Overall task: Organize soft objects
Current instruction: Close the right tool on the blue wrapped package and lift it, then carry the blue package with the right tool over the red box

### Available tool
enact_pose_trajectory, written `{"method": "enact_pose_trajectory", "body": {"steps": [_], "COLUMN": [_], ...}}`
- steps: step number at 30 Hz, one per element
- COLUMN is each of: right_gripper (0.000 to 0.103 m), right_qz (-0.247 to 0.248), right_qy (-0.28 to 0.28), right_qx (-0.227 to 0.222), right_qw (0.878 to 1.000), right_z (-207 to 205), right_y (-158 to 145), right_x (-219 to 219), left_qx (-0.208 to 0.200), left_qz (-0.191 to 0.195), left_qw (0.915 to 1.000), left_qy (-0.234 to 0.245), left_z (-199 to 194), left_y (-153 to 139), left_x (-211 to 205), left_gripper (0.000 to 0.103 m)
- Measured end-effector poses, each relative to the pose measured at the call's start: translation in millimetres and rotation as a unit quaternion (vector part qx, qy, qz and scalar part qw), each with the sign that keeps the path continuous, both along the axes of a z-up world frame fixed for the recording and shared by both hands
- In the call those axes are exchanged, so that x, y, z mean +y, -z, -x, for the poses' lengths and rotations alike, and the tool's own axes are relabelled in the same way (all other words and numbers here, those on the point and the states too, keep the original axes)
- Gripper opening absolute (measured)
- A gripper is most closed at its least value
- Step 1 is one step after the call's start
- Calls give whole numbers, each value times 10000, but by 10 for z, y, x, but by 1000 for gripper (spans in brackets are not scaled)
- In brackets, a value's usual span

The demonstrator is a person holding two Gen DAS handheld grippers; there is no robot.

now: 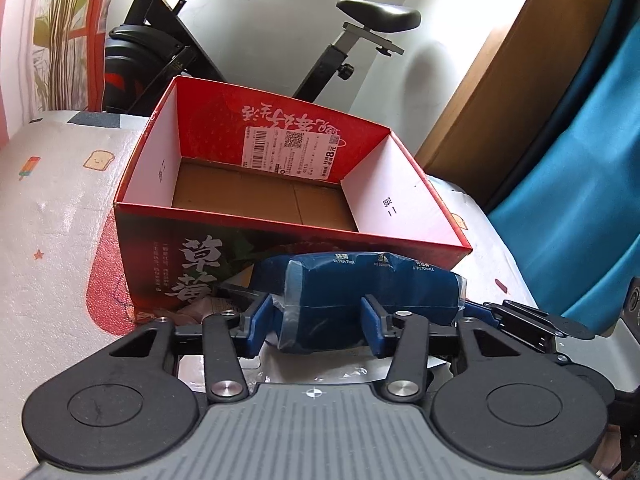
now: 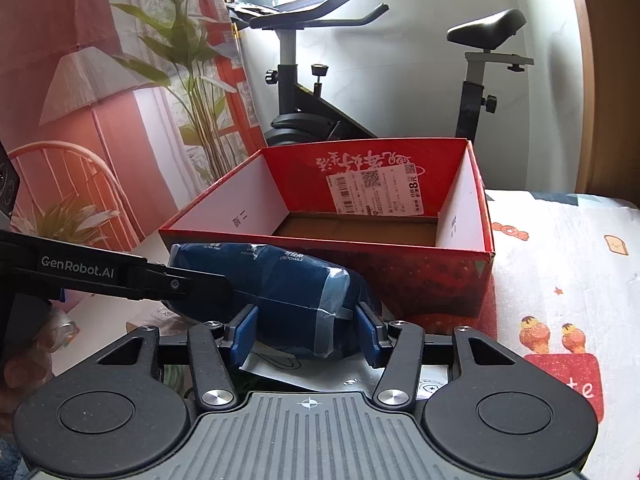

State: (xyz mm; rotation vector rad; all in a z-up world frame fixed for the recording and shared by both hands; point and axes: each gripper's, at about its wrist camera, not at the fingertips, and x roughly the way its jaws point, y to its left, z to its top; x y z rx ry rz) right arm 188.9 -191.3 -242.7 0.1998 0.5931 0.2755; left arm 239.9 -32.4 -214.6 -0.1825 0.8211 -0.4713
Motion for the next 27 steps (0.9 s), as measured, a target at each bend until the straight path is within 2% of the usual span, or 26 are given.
{"method": "enact_pose_trajectory", "body": {"steps": [7, 12, 22, 27], "right_gripper": [43, 42, 41, 41], "right_qz": [128, 180, -8, -63], "right_qy": [21, 13, -117, -170], "right_qx": [-222, -544, -1159, -1342], "right_qw": [9997, 9984, 9932, 9908], "right_z": [84, 183, 287, 96], "right_y": [-83, -260, -860, -1140], "right_x": [7, -15, -80, -126], "left_qx": [-67, -296, -1031, -1396], "left_qz": [145, 179, 373, 527], "left_qw": [9999, 9994, 9939, 9888], "left_qy": [38, 75, 142, 58], "left_z": [56, 127, 317, 291], "left_y": [-27, -165, -673, -942], "left_x": [68, 62, 103, 109], "left_gripper": [46, 46, 46, 46]}}
